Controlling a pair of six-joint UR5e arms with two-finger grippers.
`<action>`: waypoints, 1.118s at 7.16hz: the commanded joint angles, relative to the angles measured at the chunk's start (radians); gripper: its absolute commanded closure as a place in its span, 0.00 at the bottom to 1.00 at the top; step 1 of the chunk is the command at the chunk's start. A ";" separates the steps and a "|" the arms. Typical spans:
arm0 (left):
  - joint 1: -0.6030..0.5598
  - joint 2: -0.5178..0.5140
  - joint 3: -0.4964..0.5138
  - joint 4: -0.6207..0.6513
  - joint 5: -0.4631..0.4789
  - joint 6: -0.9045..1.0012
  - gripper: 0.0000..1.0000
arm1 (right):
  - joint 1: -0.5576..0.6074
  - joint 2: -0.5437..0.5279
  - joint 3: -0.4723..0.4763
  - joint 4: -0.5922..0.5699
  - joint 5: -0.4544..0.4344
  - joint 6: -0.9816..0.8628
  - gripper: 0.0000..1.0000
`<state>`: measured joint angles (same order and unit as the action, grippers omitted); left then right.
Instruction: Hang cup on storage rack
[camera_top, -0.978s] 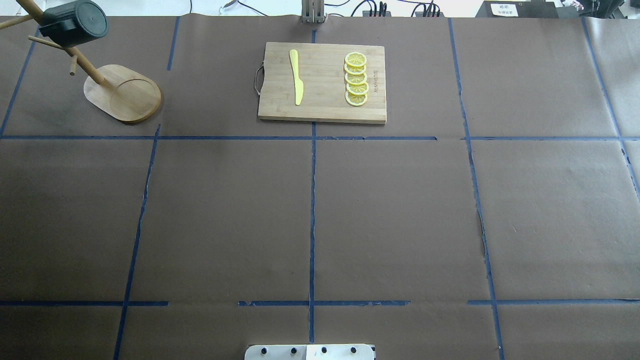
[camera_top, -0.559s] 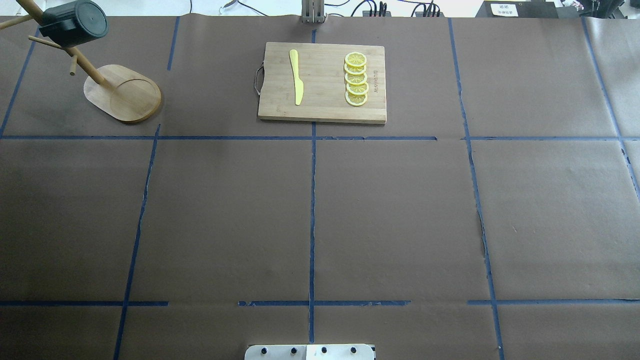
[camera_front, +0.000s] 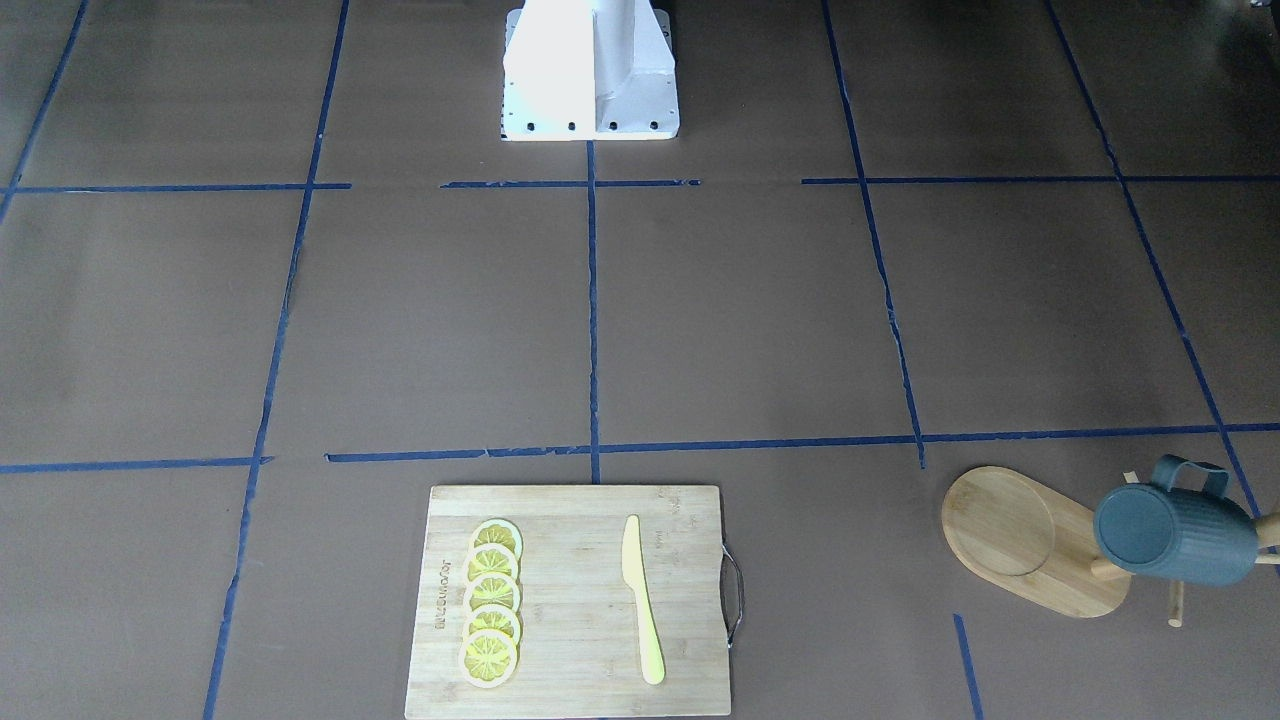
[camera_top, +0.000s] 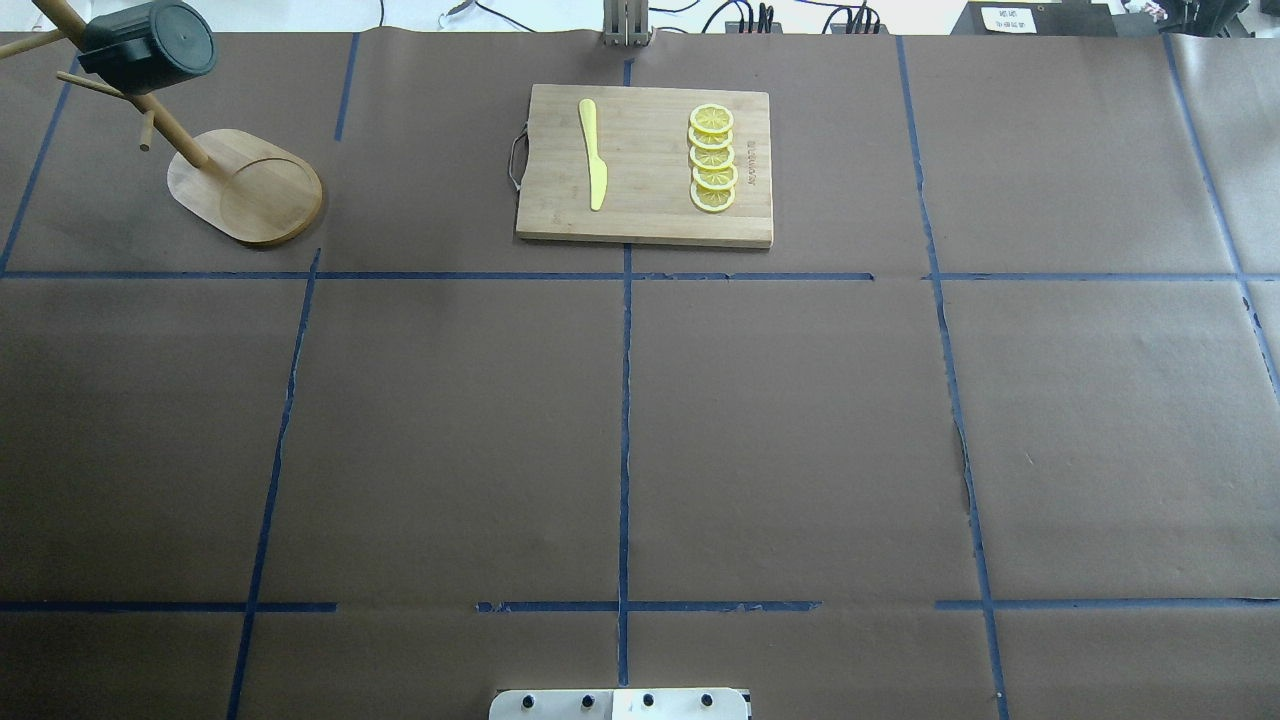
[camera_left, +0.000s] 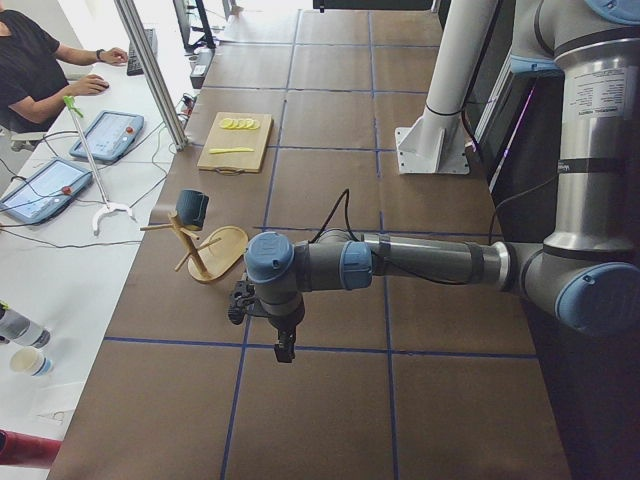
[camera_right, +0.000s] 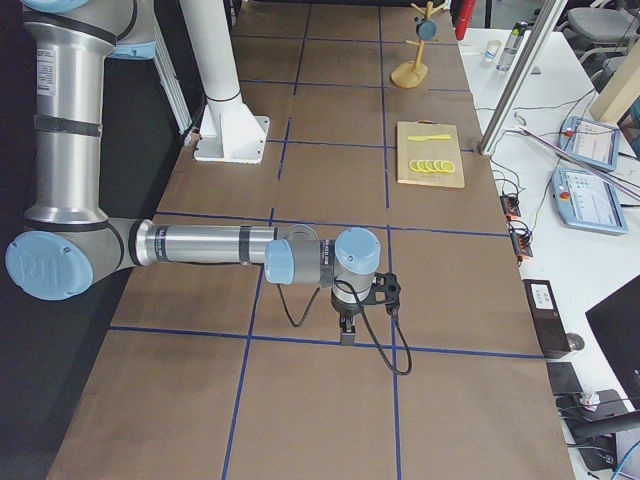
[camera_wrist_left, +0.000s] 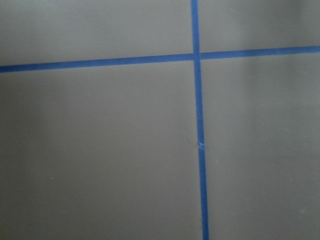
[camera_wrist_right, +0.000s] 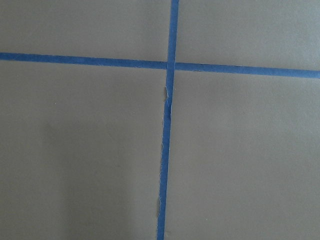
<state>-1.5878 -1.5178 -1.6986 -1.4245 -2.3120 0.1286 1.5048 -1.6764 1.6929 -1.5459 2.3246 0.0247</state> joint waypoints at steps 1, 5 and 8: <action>0.000 -0.004 -0.009 -0.001 0.003 0.005 0.00 | 0.000 0.000 -0.004 -0.003 0.009 0.001 0.00; 0.003 0.011 -0.007 0.001 0.003 0.011 0.00 | -0.002 0.007 -0.012 -0.002 0.025 0.012 0.00; 0.005 0.042 -0.039 0.004 0.003 0.011 0.00 | 0.000 0.004 0.003 -0.005 0.074 -0.002 0.00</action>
<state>-1.5841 -1.4820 -1.7315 -1.4218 -2.3073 0.1396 1.5036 -1.6688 1.6835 -1.5488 2.3767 0.0280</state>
